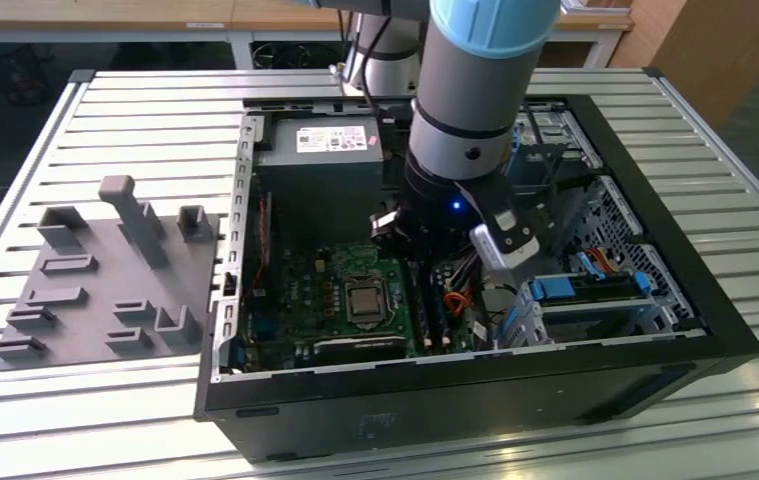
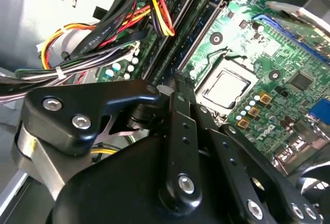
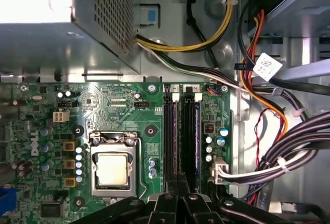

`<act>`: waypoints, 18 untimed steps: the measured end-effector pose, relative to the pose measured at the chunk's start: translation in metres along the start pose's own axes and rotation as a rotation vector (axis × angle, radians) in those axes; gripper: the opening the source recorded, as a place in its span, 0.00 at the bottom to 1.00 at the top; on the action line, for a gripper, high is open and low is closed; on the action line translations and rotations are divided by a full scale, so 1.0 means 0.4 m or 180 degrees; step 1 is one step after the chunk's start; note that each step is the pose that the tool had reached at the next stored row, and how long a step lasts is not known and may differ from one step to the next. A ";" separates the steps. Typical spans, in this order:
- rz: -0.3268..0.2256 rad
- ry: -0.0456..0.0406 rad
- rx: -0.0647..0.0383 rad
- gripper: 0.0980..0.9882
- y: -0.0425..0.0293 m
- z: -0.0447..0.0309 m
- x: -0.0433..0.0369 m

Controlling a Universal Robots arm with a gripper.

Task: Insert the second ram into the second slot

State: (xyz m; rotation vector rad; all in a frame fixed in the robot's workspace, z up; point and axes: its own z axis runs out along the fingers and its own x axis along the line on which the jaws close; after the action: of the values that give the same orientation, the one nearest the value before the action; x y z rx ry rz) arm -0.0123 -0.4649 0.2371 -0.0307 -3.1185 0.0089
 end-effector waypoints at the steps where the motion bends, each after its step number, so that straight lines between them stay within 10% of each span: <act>1: 0.0000 0.0000 0.0000 0.01 0.000 -0.004 0.000; 18: 0.0000 0.0000 0.0000 0.01 0.000 -0.037 0.001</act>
State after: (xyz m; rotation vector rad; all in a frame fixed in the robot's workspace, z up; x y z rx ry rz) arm -0.0123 -0.4649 0.2517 -0.0307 -3.1185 0.0089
